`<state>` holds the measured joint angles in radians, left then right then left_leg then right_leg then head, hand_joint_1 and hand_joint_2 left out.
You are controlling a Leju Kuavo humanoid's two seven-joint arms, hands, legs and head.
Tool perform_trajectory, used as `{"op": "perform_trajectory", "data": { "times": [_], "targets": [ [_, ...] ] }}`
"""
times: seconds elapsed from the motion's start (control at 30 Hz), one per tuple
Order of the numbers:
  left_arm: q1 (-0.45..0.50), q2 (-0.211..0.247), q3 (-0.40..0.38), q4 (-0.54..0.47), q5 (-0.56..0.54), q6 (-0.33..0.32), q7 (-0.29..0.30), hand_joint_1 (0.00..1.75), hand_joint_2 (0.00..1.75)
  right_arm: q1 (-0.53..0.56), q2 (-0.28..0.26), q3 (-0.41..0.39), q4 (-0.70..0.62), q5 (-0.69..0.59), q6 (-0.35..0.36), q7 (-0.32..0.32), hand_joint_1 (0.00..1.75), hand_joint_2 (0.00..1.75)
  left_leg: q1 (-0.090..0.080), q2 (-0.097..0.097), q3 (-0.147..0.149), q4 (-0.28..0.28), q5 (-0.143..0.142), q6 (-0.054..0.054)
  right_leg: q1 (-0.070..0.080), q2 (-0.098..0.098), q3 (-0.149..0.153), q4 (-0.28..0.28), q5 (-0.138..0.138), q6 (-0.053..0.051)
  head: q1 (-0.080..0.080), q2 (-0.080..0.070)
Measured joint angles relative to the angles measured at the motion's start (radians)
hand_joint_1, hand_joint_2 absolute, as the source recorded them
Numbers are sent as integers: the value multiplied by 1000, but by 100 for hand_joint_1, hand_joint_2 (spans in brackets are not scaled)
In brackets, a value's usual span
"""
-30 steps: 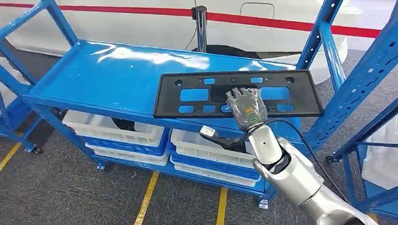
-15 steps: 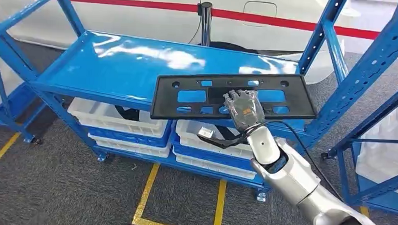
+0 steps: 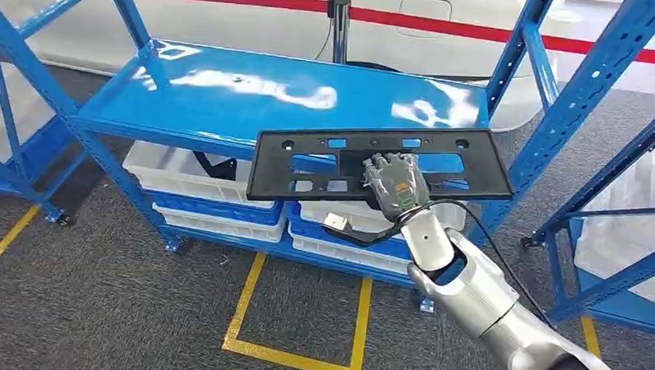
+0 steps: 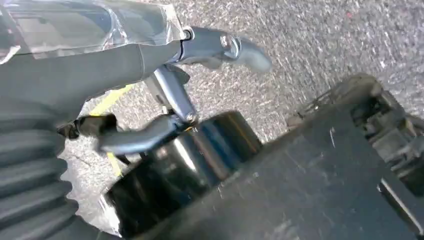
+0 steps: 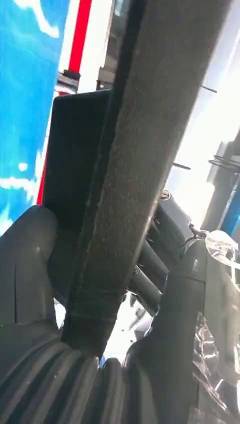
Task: Take the parts from the cabinet and place them on the table.
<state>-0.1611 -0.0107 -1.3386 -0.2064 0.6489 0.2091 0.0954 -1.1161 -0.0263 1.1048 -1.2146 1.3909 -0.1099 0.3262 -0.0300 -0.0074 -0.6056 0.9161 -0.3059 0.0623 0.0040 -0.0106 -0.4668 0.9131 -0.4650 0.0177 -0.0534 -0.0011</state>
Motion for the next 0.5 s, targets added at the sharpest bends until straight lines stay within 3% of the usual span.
{"op": "perform_trajectory", "data": {
  "times": [0.03,0.07,0.1,0.17,0.2,0.23,0.27,0.33,0.37,0.4,0.43,0.5],
  "targets": [
    [0,2,0,0,0,0,0,0,175,0,0,0,4,0,0,0,175,175,-1,-2,-10,0,0,-5,-14,-6,-7,-7,15,-4,0,0],
    [1,1,1,0,1,0,0,0,175,-1,2,1,6,0,0,0,175,175,-1,-3,-24,27,-44,-16,-10,-7,-20,-6,27,-4,0,0],
    [0,1,2,0,1,0,0,0,175,0,6,2,9,-1,0,0,175,175,10,0,-43,85,-109,-26,-14,-7,-35,-6,37,-12,0,0],
    [-5,2,5,0,1,1,-1,0,175,1,7,5,14,-1,0,0,175,175,20,-1,-80,252,-227,-42,-13,-7,-66,-5,60,-11,0,0],
    [-7,2,6,0,1,1,-1,0,175,1,7,6,16,-1,0,0,175,175,23,-1,-85,318,-242,-47,-14,-7,-82,-4,71,-9,0,0],
    [-7,3,6,0,0,2,0,0,175,2,7,8,18,-1,0,0,175,175,26,-1,-77,342,-227,-51,-15,-7,-97,-2,82,-7,0,0],
    [-7,2,7,0,0,3,0,0,175,3,7,9,20,-1,0,0,175,175,29,0,-51,325,-191,-55,-16,-6,-113,1,91,-3,0,0],
    [-4,3,7,0,-1,3,3,0,175,3,7,10,23,-1,0,0,175,175,36,-1,43,198,-123,-61,-21,-5,-142,13,105,6,0,0],
    [-1,2,7,0,-1,3,4,0,175,1,8,10,23,-1,0,0,175,175,40,-2,97,109,-125,-66,-22,-4,-154,24,109,12,0,0],
    [0,2,7,0,-2,2,4,0,175,-1,8,10,23,-1,0,0,175,175,31,-8,142,43,-165,-65,-20,-2,-166,29,115,20,0,0],
    [0,1,7,0,-2,3,4,0,175,-2,8,10,23,-1,0,0,175,175,28,-14,150,8,-174,-49,-20,-2,-172,31,123,23,0,0],
    [0,0,7,0,-3,2,4,0,175,-4,8,10,24,-3,1,1,175,175,21,-13,128,30,-163,-34,-21,-2,-179,29,146,32,0,0]
  ]
}}
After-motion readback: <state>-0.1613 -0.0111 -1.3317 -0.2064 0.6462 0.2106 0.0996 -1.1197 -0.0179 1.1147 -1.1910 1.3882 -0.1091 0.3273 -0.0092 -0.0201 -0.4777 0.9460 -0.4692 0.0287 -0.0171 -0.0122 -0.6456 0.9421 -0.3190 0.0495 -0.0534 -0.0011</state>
